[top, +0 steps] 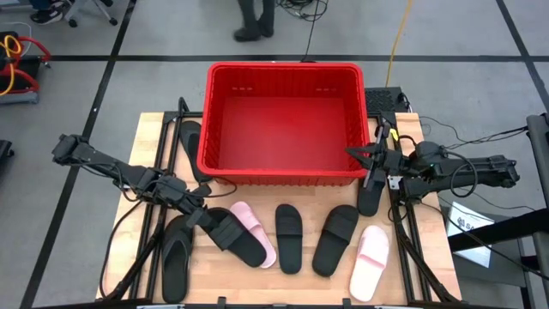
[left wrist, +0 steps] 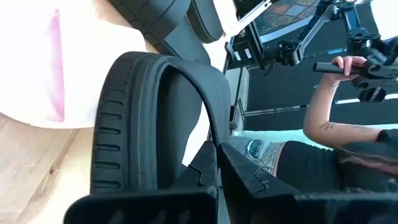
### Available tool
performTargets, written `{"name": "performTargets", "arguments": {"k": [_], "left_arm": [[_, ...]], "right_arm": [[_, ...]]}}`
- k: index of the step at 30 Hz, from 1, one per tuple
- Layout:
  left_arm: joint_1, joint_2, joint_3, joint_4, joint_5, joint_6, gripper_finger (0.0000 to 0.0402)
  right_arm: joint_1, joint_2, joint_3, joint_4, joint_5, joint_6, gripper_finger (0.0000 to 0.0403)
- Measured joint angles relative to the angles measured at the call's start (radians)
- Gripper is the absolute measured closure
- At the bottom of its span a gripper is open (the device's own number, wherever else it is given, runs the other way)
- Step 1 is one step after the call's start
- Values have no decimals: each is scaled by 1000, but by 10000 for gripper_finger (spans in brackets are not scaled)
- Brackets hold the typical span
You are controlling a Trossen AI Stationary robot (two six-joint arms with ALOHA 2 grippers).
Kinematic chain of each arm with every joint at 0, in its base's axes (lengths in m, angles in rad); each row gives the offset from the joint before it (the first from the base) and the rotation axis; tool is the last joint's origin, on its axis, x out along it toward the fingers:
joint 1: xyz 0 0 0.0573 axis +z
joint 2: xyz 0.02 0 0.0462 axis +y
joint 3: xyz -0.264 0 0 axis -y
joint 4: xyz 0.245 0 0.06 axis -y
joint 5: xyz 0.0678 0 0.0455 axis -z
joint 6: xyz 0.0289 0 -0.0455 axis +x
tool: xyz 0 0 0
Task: Pick and place slides into bin
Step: Put the black slide into the red bin
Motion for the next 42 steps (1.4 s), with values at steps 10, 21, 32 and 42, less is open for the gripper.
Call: {"name": "performTargets", "arguments": {"k": [10, 21, 32, 42], "left_arm": [[0, 68, 2, 5, -26, 55, 402], [0, 222, 3, 31, -30, 97, 401], [30, 221, 1, 137, -27, 95, 400], [57, 221, 0, 211, -34, 95, 401]], "right_arm": [[0, 0, 0, 0, 0, 0, 403], [0, 0, 0, 0, 0, -1, 403], [0, 33, 0, 26, 33, -21, 403], [0, 164, 110, 57, 129, -71, 403]]}}
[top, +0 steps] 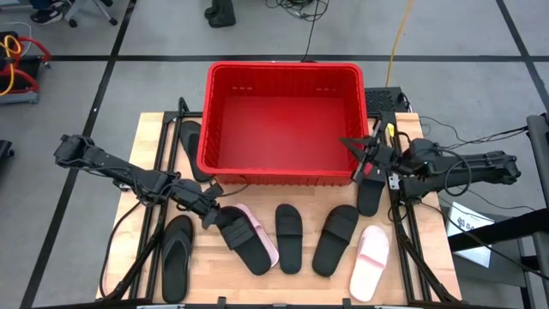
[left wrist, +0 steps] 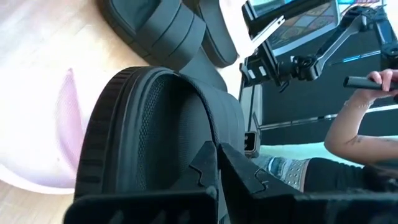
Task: Pick and place slides into bin
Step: Put the black slide into the red bin
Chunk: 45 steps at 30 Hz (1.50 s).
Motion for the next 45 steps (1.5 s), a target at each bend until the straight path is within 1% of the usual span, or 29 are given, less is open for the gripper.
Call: {"name": "performTargets", "arguments": {"k": [5, 9, 14, 18, 22, 24, 28, 33, 38, 42, 45], "left_arm": [[7, 0, 9, 4, -4, -12, 401], [15, 0, 27, 4, -19, 10, 402], [18, 0, 29, -9, -35, 11, 402], [18, 0, 29, -14, -47, 12, 402], [18, -1, 31, -43, -48, 12, 402], [18, -1, 31, -51, -49, 13, 402], [20, -1, 31, -55, -53, 16, 401], [31, -1, 31, -56, -55, 18, 401], [31, -1, 31, -62, -52, 38, 401], [31, -1, 31, -63, -31, 47, 402], [31, -1, 31, -62, -27, 74, 402]], "right_arm": [[0, 102, 120, -126, -1, 31, 403], [0, 183, 193, -251, -4, 61, 403], [16, 241, 228, -370, -45, 100, 403], [51, 260, 229, -404, -109, 137, 403], [118, 274, 229, -426, -144, 116, 403], [157, 275, 229, -419, -163, 108, 403], [226, 275, 229, -420, -162, 107, 403], [302, 320, 229, -417, -162, 111, 403], [381, 440, 230, -371, -154, 169, 403], [427, 555, 230, -238, -109, 213, 403], [444, 633, 230, -131, -99, 229, 403]]}}
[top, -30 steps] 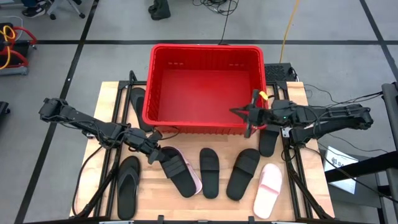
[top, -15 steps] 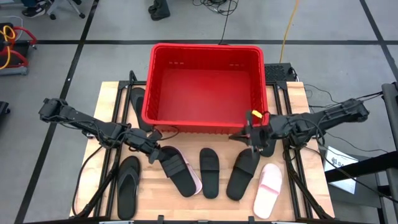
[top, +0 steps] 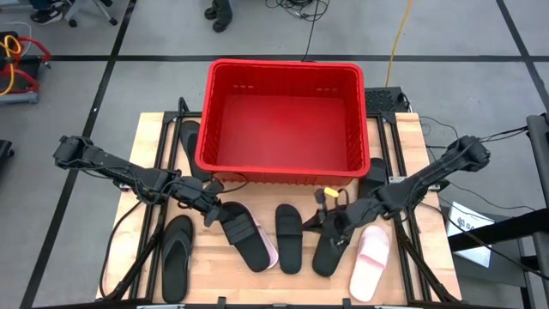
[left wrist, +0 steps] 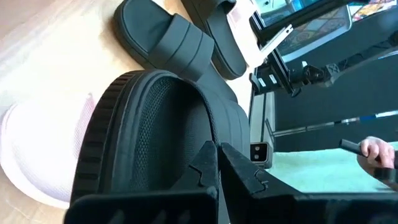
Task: Pick and place slides into bin
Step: Put the black slide into the red bin
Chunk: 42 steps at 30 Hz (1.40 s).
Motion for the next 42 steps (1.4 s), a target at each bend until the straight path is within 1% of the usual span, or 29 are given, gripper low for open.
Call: {"name": "performTargets", "arguments": {"k": [4, 7, 12, 15, 19, 27, 30, 34, 38, 42], "left_arm": [[0, 0, 0, 0, -15, 24, 401], [-1, 0, 0, 0, -15, 24, 402], [-1, 0, 0, 0, -18, 16, 402], [-1, 0, 0, 1, -18, 5, 401], [-1, 0, 0, 1, -20, 1, 401], [-1, 0, 0, 1, -37, 8, 401], [-1, 0, 0, 1, -37, 8, 401], [-1, 0, 0, 1, -37, 5, 401], [-1, 0, 0, 1, -36, 5, 401], [-1, 0, 0, 1, -36, 5, 401]], "right_arm": [[13, 93, 0, 129, 66, 1, 403], [13, 147, 0, 165, 98, 13, 403], [16, 212, 0, 193, 95, 15, 403], [18, 249, 0, 244, 88, 14, 403], [18, 308, 0, 313, 16, 12, 403], [14, 400, -1, 393, 16, -6, 403], [13, 439, -1, 479, 16, -27, 403], [2, 481, -1, 592, 17, 18, 401], [-12, 489, -1, 596, 17, 68, 386], [-28, 489, -1, 588, 19, 82, 358]]}}
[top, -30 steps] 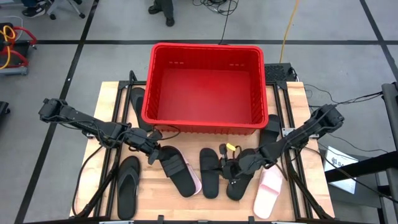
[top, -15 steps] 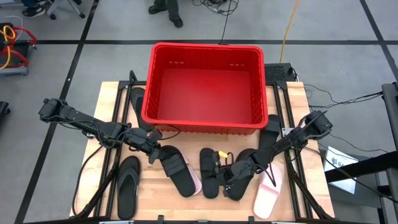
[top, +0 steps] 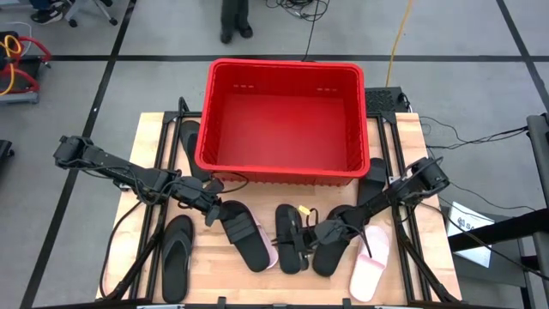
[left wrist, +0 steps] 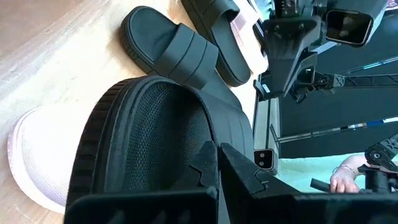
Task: Pick and place slides into bin
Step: Put the black slide into the red bin
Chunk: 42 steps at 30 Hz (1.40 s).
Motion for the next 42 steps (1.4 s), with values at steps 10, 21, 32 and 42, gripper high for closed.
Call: {"name": "performTargets", "arguments": {"k": [10, 21, 32, 42], "left_arm": [[0, 0, 0, 0, 2, -1, 401], [0, 0, 0, 0, 11, 0, 401], [0, 0, 0, 0, 11, 3, 401], [0, 0, 0, 1, 17, 15, 401]], "right_arm": [[-28, 0, 0, 14, -5, -24, 297], [-41, 43, 35, 24, -8, -85, 294], [-50, 128, 147, -1, 21, -154, 293], [-77, 129, 146, -16, 51, -163, 293]]}}
